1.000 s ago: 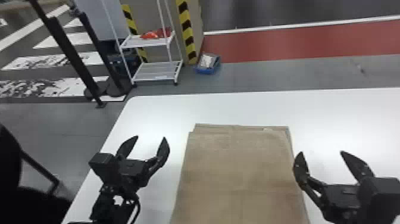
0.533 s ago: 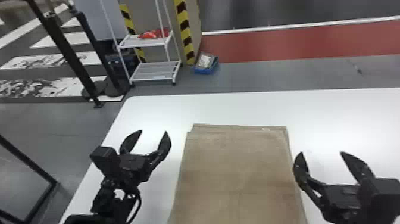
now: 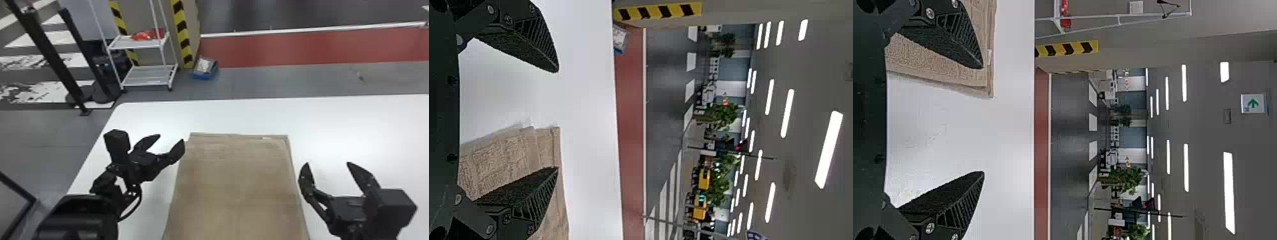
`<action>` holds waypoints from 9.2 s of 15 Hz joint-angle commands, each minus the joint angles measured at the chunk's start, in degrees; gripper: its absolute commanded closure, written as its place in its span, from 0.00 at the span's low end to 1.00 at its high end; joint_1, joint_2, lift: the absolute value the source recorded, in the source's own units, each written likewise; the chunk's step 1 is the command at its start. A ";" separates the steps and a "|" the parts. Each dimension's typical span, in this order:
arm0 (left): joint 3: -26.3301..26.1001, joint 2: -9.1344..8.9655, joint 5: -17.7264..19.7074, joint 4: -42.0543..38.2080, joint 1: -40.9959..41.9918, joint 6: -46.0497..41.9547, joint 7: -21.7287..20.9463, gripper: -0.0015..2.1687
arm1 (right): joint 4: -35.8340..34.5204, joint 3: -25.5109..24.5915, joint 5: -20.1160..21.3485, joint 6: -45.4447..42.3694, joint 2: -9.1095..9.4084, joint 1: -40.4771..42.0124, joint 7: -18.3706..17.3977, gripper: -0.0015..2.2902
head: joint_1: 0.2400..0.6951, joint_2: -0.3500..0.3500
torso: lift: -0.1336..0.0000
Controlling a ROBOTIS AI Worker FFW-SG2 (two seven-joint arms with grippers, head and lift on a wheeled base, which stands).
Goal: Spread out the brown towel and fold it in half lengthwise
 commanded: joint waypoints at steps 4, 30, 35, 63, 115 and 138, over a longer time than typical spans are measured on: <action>0.45 -0.02 -2.35 4.97 -6.77 7.47 -4.29 0.10 | 0.22 0.00 -0.05 0.23 0.05 -0.15 0.00 0.06 | 1.00 0.71 | 0.07; -3.33 -0.63 -6.83 11.65 -11.25 8.70 -9.04 0.32 | 1.72 -0.62 -0.13 -0.12 0.05 -0.68 -0.26 0.06 | 1.00 0.65 | 0.07; -2.54 -0.46 -6.39 9.98 -9.85 8.88 -9.04 0.32 | 2.15 -0.44 -0.13 -0.12 0.05 -1.03 -0.26 0.06 | 1.00 0.65 | 0.07; -14.41 -2.04 -9.03 -31.42 6.50 30.68 -10.97 0.57 | -4.00 -0.44 -0.40 -1.88 0.05 2.14 -0.18 0.06 | 1.00 0.40 | 0.07; -7.37 1.30 -0.06 -24.65 8.61 27.86 -3.15 0.02 | -9.53 9.75 54.80 18.34 -14.15 -13.95 73.48 0.13 | 1.00 0.64 | 0.07; -7.02 1.48 0.11 -23.86 8.96 27.16 -3.24 0.03 | -5.49 13.53 57.08 22.73 -13.80 -18.96 78.22 0.39 | 1.00 0.68 | 0.07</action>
